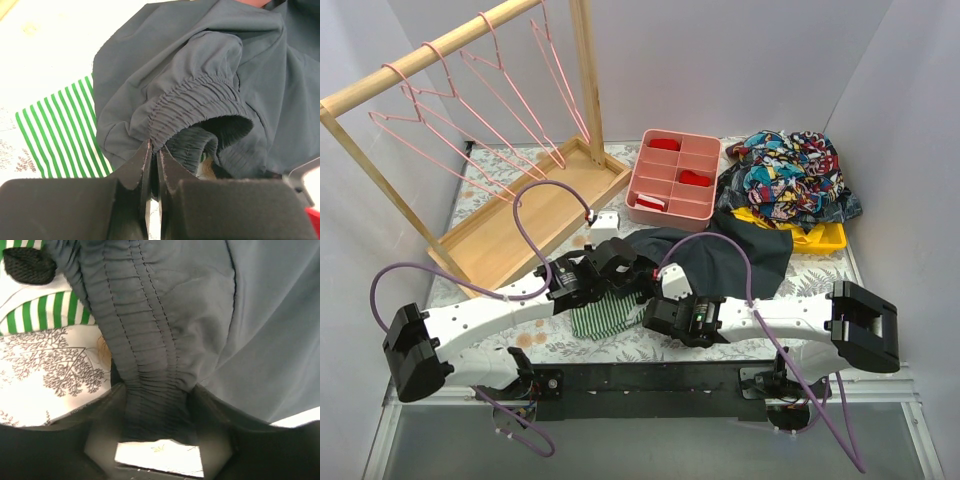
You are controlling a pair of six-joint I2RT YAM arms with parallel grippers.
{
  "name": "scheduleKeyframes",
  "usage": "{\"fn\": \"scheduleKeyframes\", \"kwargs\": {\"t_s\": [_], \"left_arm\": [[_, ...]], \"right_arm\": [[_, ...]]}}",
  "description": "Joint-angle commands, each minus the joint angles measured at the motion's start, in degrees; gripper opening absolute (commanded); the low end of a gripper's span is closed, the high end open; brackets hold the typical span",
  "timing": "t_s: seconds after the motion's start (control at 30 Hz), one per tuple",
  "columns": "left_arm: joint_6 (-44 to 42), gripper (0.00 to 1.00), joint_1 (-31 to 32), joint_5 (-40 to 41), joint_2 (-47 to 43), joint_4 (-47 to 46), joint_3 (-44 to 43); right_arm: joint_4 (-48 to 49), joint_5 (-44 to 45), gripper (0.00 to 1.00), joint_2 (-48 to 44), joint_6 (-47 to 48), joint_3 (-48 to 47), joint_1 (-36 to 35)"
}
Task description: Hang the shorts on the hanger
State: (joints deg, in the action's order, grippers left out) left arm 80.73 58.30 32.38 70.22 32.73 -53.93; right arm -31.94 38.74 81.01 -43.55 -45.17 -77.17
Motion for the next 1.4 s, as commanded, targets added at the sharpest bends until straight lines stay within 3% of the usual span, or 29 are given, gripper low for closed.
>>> {"fn": "scheduleKeyframes", "kwargs": {"t_s": [0.0,0.1,0.27,0.57,0.63,0.77,0.87,0.9,1.0,1.1,1.13,1.23,1.37], "left_arm": [[-0.75,0.0,-0.12,1.45,-3.42,1.28,-1.35],[-0.66,0.0,-0.12,3.38,-4.99,3.56,-3.01],[-5.3,0.0,-0.12,5.5,-9.47,5.68,-8.46],[-14.71,0.0,-0.12,1.63,-13.88,5.68,-25.59],[-16.74,0.0,-0.12,1.9,-13.79,6.2,-29.02],[-18.06,0.0,-0.12,2.6,-11.6,9.97,-37.89],[-16.14,0.0,-0.12,2.69,-9.49,13.84,-37.05],[-15.0,0.0,-0.12,2.51,-9.4,14.29,-33.55],[-9.38,0.0,-0.21,-1.42,-9.13,13.33,-22.15],[-3.4,0.0,-0.91,-7.22,-8.08,6.06,-9.68],[-1.82,0.0,-1.26,-8.2,-7.55,4.38,-7.09],[2.41,0.0,-3.01,-10.31,-4.05,-1.16,1.6],[2.33,0.0,-4.95,-12.34,0.27,-7.5,4.89]], "right_arm": [[-3.46,5.46,0.24,-2.0,-2.68,-1.23,-0.09],[-10.74,9.5,0.02,-4.8,-4.09,-6.48,-0.09],[-16.84,18.29,0.01,-12.36,3.08,-18.97,0.17],[-11.5,18.92,0.01,-15.01,23.84,-47.17,0.26],[-8.24,18.74,0.01,-15.44,29.12,-49.39,0.26],[-8.57,16.91,0.01,-14.3,30.37,-53.53,3.58],[-6.65,0.15,0.01,-17.46,27.74,-45.05,18.85],[-5.42,-3.2,0.01,-18.6,27.21,-38.48,25.42],[-3.13,-9.9,0.01,-21.24,24.57,-30.09,34.14],[1.78,-21.92,0.01,-23.0,23.95,-17.45,43.55],[3.36,-27.87,0.01,-23.53,23.86,-11.93,45.16],[8.55,-33.88,0.01,-21.96,23.6,-3.74,48.68],[12.07,-38.39,0.01,-18.0,23.42,0.6,50.01]]}}
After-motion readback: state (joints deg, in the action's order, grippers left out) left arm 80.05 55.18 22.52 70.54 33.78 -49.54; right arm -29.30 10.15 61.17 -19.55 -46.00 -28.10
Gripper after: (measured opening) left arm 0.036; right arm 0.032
